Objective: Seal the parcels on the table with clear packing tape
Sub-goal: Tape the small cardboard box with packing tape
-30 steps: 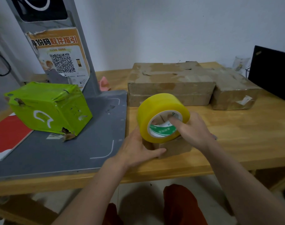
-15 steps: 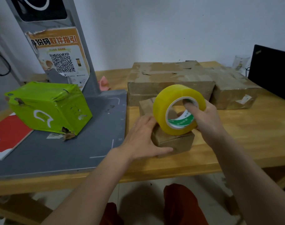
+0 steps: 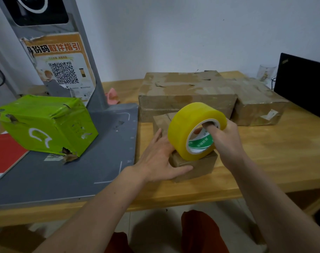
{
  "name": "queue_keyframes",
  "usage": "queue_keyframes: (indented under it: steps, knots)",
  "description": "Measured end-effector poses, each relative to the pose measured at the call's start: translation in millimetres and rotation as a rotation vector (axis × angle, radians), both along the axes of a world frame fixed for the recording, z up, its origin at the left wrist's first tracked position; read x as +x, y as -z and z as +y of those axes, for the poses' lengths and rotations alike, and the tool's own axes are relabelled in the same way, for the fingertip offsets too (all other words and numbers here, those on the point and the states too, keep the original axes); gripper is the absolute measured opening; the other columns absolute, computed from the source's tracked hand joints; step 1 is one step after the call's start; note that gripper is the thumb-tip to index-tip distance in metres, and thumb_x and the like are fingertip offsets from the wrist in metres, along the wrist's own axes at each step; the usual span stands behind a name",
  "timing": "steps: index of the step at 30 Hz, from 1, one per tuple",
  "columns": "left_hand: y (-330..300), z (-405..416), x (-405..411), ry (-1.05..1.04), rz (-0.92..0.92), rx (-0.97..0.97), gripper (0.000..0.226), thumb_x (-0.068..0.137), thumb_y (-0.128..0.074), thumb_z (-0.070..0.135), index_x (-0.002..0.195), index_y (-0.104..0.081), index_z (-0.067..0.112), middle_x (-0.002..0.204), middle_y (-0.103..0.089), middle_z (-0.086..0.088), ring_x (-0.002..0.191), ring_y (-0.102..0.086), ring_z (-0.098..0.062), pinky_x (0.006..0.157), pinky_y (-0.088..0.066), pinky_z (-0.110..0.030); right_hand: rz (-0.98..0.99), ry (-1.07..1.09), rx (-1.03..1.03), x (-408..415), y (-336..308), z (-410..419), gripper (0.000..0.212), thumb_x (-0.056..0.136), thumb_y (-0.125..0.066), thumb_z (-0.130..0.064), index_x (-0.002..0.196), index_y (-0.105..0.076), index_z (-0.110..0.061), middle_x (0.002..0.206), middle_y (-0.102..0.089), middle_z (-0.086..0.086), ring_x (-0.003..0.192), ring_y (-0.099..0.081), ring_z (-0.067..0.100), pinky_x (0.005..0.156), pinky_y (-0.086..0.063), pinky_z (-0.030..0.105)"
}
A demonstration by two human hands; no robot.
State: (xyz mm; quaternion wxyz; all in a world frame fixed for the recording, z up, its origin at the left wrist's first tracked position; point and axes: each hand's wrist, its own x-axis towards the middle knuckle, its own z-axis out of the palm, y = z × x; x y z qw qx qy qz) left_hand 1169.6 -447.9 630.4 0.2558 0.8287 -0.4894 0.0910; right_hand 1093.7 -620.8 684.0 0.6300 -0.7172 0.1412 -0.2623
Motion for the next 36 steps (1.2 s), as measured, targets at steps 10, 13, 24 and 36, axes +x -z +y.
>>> queue_keyframes:
  steps: [10, 13, 24, 36]
  knots:
    - [-0.5, 7.3, 3.5, -0.029, 0.019, 0.092, 0.071, 0.079, -0.050, 0.075, 0.137, -0.054, 0.034, 0.149, -0.047, 0.004, 0.142, -0.033, -0.018, 0.117, -0.024, -0.052, 0.112, -0.013, -0.104, 6.1, 5.8, -2.5, 0.032, 0.081, -0.077, -0.019, 0.105, -0.057, -0.017, 0.096, -0.065, 0.003, 0.090, -0.063, 0.017, 0.075, -0.052, 0.034]
    - [3.0, 5.4, 0.0, -0.045, 0.072, 0.029, 0.068, 0.080, -0.052, 0.074, 0.136, -0.051, 0.036, 0.144, -0.049, 0.005, 0.137, -0.038, -0.018, 0.112, -0.032, -0.049, 0.167, -0.051, -0.095, 5.2, 12.1, -2.8, 0.036, 0.076, -0.082, -0.025, 0.100, -0.068, -0.002, 0.092, -0.072, 0.015, 0.088, -0.069, 0.028, 0.078, -0.057, 0.048]
    - [4.8, 4.2, -7.1, -0.076, 0.034, 0.152, 0.077, 0.087, -0.036, 0.074, 0.150, -0.039, 0.029, 0.156, -0.038, 0.009, 0.147, -0.022, -0.006, 0.122, -0.017, -0.046, 0.060, -0.043, 0.157, 5.4, 5.9, -11.0, 0.004, 0.088, -0.070, -0.018, 0.085, -0.071, -0.018, 0.096, -0.073, 0.009, 0.098, -0.068, 0.028, 0.090, -0.052, 0.059]
    - [2.3, 3.9, -12.2, -0.108, 0.036, 0.188, 0.094, 0.084, -0.033, 0.076, 0.159, -0.015, 0.021, 0.165, -0.018, 0.006, 0.150, -0.012, -0.005, 0.125, -0.008, -0.035, -0.026, -0.023, 0.139, -2.8, 3.6, -32.6, 0.009, 0.091, -0.065, -0.011, 0.087, -0.070, -0.017, 0.091, -0.073, 0.004, 0.094, -0.069, 0.024, 0.085, -0.055, 0.044]
